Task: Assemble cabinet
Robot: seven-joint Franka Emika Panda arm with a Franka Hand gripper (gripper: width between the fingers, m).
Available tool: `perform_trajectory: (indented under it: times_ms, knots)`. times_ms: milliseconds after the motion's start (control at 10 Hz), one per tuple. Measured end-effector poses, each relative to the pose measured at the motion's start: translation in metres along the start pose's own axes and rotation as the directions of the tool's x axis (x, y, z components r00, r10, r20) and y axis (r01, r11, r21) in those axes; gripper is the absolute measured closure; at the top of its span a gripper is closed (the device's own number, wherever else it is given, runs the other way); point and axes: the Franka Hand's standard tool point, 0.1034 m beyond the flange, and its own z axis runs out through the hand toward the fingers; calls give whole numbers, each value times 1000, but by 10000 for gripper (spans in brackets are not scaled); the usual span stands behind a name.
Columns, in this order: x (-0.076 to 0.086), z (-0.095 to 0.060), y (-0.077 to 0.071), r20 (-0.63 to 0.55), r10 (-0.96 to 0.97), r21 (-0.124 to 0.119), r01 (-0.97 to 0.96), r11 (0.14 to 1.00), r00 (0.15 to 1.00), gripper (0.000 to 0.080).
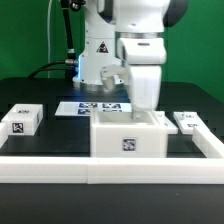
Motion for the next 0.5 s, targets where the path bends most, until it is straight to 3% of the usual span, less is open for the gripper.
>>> perform_trajectory:
  times_ms: [100,500]
  knots:
    - [13,0,10,0,-30,-13,30,999,1000,764]
    - [9,0,10,0,-23,-13,23,1000,1000,764]
